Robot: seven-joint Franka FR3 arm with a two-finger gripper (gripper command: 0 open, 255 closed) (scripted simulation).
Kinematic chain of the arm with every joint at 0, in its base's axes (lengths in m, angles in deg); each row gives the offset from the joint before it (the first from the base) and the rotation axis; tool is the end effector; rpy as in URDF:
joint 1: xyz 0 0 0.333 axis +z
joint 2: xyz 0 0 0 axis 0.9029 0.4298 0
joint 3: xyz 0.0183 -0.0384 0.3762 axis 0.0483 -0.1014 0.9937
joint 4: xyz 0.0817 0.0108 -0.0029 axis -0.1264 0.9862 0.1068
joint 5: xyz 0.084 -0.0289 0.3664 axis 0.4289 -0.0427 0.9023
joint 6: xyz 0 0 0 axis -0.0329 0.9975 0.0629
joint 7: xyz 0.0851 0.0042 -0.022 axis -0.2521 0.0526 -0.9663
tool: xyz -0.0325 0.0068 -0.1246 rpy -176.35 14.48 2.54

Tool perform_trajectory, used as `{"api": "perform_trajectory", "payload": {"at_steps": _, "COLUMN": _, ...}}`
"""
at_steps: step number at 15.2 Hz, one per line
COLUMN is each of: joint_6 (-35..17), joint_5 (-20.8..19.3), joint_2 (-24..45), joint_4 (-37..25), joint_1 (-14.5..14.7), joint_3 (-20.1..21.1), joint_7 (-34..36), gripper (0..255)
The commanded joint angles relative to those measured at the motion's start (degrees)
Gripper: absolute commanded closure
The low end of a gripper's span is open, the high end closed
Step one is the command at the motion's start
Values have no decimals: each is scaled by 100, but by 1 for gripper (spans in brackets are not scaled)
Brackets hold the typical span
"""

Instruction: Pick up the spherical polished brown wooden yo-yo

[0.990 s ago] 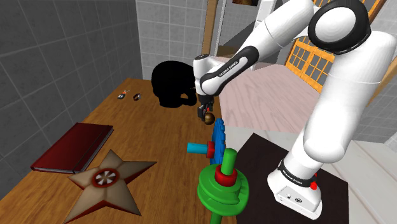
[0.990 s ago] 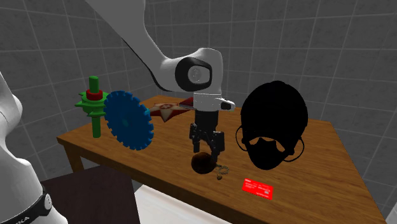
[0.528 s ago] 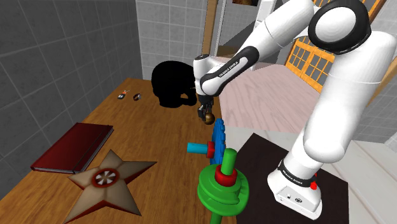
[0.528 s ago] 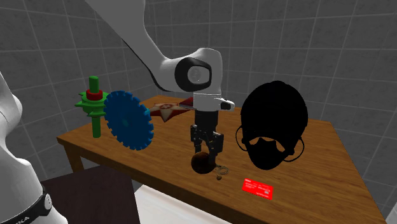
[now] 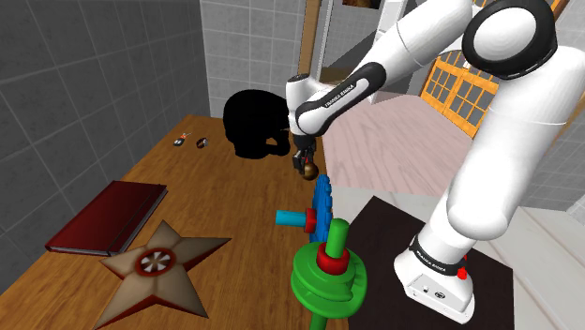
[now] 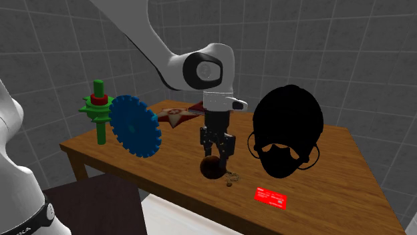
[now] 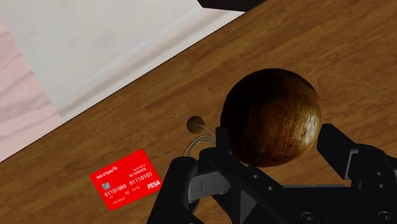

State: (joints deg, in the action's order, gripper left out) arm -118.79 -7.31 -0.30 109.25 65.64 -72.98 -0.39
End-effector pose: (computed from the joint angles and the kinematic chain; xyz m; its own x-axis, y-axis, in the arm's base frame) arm 0.4977 -0.0092 0.3412 0.9754 0.1492 -0.1620 0.1745 -0.9725 0.1545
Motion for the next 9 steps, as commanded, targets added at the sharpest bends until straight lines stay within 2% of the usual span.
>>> {"api": "perform_trajectory", "payload": {"at_steps": 1, "joint_6": 175, "joint_5": 33, "joint_2": -121, "joint_4": -53, "joint_1": 11, "joint_3": 14, "joint_7": -28, "gripper": 255}}
{"api": "perform_trajectory", "payload": {"at_steps": 9, "joint_6": 766, "joint_5": 121, "joint_2": -520, "joint_4": -253, "joint_1": 22, "joint_3": 30, "joint_7": -158, "gripper": 255}}
